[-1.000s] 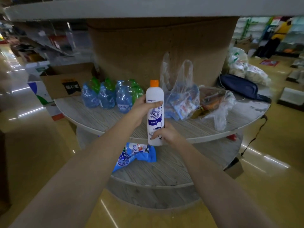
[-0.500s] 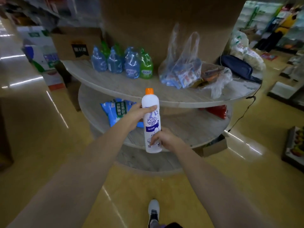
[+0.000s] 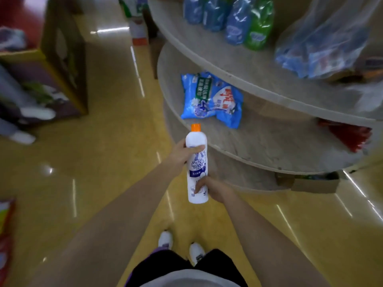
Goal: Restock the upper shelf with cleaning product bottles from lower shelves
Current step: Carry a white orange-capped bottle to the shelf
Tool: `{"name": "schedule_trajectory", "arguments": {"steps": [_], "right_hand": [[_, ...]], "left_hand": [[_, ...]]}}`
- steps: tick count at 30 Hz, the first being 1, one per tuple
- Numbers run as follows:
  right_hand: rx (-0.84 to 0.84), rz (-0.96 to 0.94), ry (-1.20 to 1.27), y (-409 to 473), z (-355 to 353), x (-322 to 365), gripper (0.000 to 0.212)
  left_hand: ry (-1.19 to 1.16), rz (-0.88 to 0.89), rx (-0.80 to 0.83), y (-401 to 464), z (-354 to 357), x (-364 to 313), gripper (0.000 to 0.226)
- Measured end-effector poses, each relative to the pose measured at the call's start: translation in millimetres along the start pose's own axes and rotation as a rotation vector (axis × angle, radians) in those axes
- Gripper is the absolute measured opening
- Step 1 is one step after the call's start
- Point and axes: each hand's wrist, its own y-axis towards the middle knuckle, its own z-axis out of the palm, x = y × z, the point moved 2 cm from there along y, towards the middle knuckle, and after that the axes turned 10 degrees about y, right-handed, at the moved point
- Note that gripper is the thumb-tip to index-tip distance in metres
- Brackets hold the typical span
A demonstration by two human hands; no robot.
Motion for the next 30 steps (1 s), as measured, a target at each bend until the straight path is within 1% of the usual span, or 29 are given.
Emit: {"name": "schedule_trajectory", "arguments": {"steps": [3, 6, 8, 12, 16, 19, 22, 24, 28, 30], "right_hand": [[0.049, 0.082, -0.073, 6, -4, -22, 0.061], [0.084, 0.159, -0.141, 14, -2, -47, 0.058], [0.129, 0.213, -0.205, 19, 4, -64, 0.054], [0.261, 0.315, -0.347, 22, 32, -92, 0.052], [0.404, 0.37, -0.481, 9, 78, -113, 0.057], [0.519, 0.39, -0.599, -6, 119, -134, 0.058], [0.631, 0.397, -0.71, -27, 163, -160, 0.055], [0.706, 0.414, -0.792, -46, 193, -183, 0.054], [0.89, 0.437, -0.98, -95, 254, -238, 0.068], [0.969, 0.444, -1.066, -123, 281, -268, 0.067]], "left_hand": [[-0.052, -0.072, -0.067, -13, -5, 32, 0.035], [-0.115, -0.131, -0.143, -31, -10, 63, 0.024], [-0.173, -0.154, -0.222, -47, -17, 84, 0.026], [-0.295, -0.209, -0.421, -91, -39, 123, 0.037], [-0.397, -0.211, -0.603, -150, -64, 146, 0.044], [-0.487, -0.219, -0.778, -202, -86, 166, 0.051], [-0.573, -0.209, -0.922, -260, -103, 190, 0.059], [-0.626, -0.195, -1.031, -304, -112, 209, 0.059], [-0.764, -0.164, -1.251, -402, -120, 255, 0.052], [-0.845, -0.145, -1.352, -450, -119, 279, 0.05]]}}
